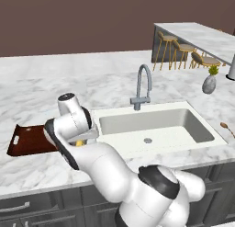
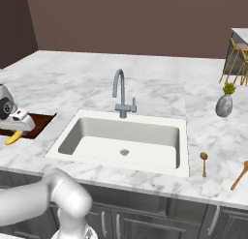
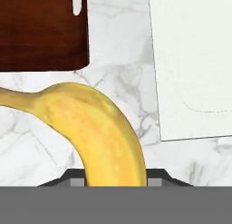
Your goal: Pick up all produce items and place them in the sink. Turn on the sink faucet to wash them. Then turn the sink off and put them in the tray.
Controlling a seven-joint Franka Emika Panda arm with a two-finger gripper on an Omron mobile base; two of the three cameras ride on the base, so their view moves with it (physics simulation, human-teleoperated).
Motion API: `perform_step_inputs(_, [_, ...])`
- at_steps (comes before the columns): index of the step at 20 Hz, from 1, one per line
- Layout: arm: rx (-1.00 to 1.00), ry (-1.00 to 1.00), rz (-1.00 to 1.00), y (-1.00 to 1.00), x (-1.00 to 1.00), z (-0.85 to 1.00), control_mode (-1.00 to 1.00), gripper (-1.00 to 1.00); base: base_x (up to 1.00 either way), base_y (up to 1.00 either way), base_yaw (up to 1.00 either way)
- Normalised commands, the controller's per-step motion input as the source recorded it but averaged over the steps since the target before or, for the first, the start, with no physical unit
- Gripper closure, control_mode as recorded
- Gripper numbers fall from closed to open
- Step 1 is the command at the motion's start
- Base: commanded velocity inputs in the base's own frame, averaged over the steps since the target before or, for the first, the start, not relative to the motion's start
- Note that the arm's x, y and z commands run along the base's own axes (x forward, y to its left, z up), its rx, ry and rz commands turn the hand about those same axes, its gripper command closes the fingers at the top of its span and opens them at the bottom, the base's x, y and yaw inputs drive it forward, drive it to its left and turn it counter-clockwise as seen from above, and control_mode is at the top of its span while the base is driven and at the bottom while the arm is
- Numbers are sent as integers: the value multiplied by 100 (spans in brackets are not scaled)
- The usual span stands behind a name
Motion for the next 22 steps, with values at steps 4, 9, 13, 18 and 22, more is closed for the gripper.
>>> perform_step_inputs(4, [8, -5, 1, -91, 0, 13, -100, 100, 0, 0, 0])
perform_step_inputs(9, [9, -4, 0, -89, 0, 12, -100, 100, 0, 0, 0])
perform_step_inputs(13, [9, -4, 0, -92, 0, 10, -100, 100, 0, 0, 0])
perform_step_inputs(18, [10, -3, 0, -93, 0, 4, -100, 100, 0, 0, 0])
perform_step_inputs(22, [10, -1, 0, -92, 0, 1, -100, 100, 0, 0, 0])
